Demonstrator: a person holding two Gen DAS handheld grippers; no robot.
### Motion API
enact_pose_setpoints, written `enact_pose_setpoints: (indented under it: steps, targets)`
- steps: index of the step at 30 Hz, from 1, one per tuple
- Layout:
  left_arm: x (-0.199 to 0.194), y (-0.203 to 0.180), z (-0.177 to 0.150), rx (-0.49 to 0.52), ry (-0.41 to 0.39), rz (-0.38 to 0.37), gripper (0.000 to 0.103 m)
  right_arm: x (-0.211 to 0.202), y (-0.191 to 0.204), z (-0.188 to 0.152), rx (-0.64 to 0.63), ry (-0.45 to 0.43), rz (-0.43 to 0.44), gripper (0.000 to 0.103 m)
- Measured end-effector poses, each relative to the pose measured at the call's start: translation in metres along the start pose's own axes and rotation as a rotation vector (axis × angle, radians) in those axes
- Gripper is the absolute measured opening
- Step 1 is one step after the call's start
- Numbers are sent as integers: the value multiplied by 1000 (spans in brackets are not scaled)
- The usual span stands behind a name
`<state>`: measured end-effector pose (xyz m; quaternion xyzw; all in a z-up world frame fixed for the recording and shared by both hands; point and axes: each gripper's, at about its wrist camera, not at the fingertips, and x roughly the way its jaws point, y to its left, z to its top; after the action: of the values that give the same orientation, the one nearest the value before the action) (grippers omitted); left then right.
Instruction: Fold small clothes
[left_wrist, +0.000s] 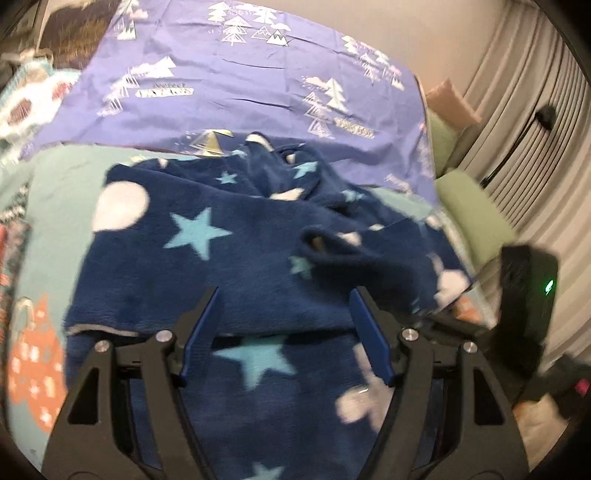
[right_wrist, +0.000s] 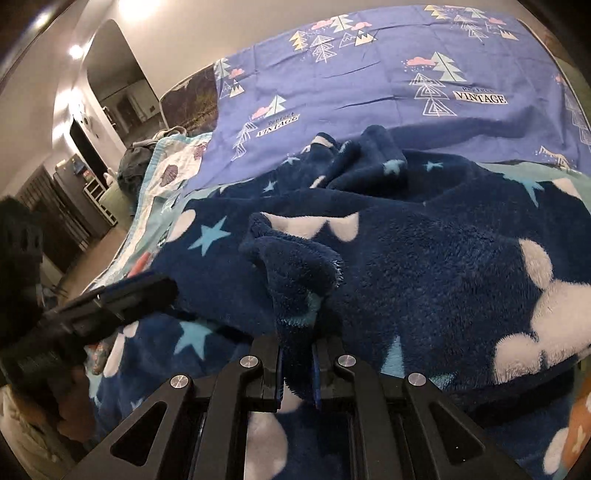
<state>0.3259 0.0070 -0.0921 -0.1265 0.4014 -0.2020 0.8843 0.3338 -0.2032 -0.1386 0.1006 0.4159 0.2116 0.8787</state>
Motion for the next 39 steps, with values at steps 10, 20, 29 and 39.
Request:
enact_pose_setpoints:
  steps: [10,20,29,39]
  targets:
    - [58,-26,15,-125,181,-121,83,-9,18,-6,-40,-16,58,30]
    - [41,-50,41,-11,109,-48,12,-21,8,-6,-15,-27,50,36]
    - [-39,-16,82,149,-95,161,12,-88,-28,7,-69,-129,-275,63]
    - [-25,42,74,65,-29,232,12,-63,-74,-2,23,8,-423,63]
